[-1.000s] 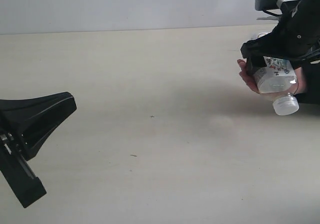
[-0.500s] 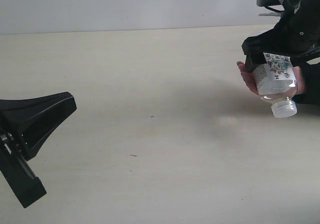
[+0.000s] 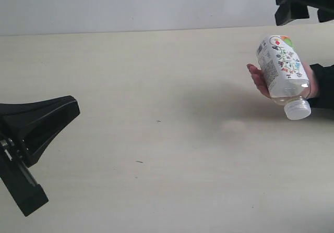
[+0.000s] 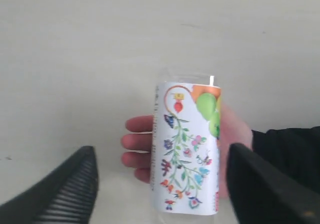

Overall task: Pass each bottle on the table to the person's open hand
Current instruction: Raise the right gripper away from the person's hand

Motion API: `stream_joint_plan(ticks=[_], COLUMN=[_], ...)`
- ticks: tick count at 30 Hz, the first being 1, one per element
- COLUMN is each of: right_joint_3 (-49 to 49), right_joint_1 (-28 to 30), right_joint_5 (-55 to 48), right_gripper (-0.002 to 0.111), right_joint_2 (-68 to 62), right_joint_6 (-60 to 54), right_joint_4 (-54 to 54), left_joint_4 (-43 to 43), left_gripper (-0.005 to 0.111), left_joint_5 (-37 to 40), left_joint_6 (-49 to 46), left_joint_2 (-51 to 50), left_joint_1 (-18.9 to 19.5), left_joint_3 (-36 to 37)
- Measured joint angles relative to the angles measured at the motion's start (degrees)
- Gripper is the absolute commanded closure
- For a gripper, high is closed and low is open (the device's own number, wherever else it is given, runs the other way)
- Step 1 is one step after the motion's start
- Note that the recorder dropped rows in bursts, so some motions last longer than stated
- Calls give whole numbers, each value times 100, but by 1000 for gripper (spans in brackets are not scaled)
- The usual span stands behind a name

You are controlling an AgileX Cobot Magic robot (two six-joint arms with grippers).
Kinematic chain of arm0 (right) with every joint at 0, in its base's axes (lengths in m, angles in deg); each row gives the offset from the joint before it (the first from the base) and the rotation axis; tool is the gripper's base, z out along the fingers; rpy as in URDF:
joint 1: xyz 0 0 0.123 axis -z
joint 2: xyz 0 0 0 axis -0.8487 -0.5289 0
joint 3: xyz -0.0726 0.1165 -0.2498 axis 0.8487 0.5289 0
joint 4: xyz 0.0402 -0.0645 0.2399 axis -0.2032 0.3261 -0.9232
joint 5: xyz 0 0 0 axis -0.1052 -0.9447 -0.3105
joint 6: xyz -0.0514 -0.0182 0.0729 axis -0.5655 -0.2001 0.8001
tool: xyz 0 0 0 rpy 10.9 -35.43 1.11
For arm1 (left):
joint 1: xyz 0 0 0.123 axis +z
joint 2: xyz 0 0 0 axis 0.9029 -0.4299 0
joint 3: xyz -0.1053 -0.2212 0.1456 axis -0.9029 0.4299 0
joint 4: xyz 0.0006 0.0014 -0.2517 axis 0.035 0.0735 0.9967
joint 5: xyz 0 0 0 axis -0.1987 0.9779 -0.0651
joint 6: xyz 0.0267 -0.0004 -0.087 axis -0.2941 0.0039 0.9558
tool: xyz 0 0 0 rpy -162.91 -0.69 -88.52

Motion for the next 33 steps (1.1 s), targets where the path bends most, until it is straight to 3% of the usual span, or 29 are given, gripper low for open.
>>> stream_joint_plan(ticks=[2,3,10,14,21,33], right_joint_3=[10,27,870,1562,2527,3335], right_joint_1=[0,0,0,0,0,0], right_joint_5=[-36,-49,772,1573,1957,1844], right_gripper=[102,107,108,108,108,108], right_joint_2=[132,197,954,1696,2955,4497], right_joint_6=[-214,-362,-1777,-3134,-5283,-5540], right_joint_4=[-357,-573,-2152,-3373,-5182,-5631], left_joint_4=[0,0,0,0,0,0], left_gripper=[106,106,106,106,106,106], left_joint_5=[0,0,0,0,0,0], left_joint_6=[0,0,0,0,0,0], left_joint_2=[0,0,0,0,0,0], left_joint_1=[0,0,0,0,0,0], left_joint_3=[0,0,0,0,0,0])
